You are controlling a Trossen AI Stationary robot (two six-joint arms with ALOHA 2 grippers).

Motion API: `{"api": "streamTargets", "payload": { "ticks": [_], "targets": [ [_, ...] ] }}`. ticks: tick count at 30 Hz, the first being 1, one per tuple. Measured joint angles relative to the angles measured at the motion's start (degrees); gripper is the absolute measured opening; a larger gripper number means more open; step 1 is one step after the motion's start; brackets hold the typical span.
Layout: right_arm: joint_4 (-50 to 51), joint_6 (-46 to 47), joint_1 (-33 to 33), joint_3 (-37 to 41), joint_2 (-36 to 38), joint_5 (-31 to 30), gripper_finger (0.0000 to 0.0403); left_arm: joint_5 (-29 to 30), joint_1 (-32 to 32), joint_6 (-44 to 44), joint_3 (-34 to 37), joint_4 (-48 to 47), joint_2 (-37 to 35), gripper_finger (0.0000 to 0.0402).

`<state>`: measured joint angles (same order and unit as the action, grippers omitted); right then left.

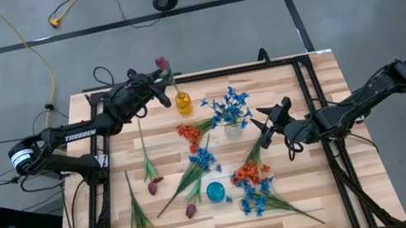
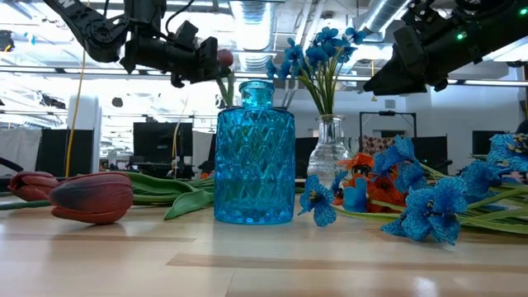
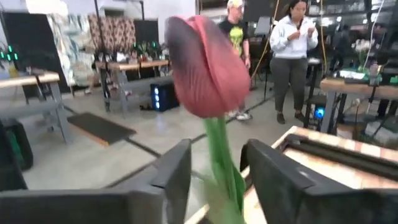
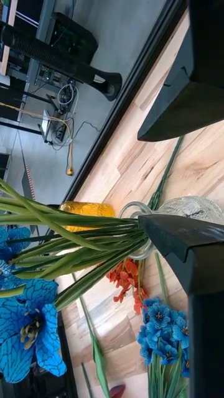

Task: Sort flowers into vase by color
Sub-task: Put the middle red flower into the yellow vase, then put the top orange flowers into the blue vase

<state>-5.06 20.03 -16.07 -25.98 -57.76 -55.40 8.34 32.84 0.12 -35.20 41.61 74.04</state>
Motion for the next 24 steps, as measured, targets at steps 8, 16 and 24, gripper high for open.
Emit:
{"api": "streamTargets", "payload": {
  "ticks": [8,16,24],
  "targets": [
    [-0.1,-2.5,2.5,0.0,0.0,1.4,0.0229,0.0,0.0,2.5,0.0,-7.4,-0.5,0.0213],
    [2.2,-13.6,14.2,-2.8,0.0,19.5,0.0211,0.0,0.0,6.2,0.0,-20.0,-6.9,0.0213],
    [14.5,-19.1,30.2,-4.9,0.0,32.5,0.0205,0.0,0.0,6.2,0.0,-27.0,-12.1,0.0214]
  ]
}}
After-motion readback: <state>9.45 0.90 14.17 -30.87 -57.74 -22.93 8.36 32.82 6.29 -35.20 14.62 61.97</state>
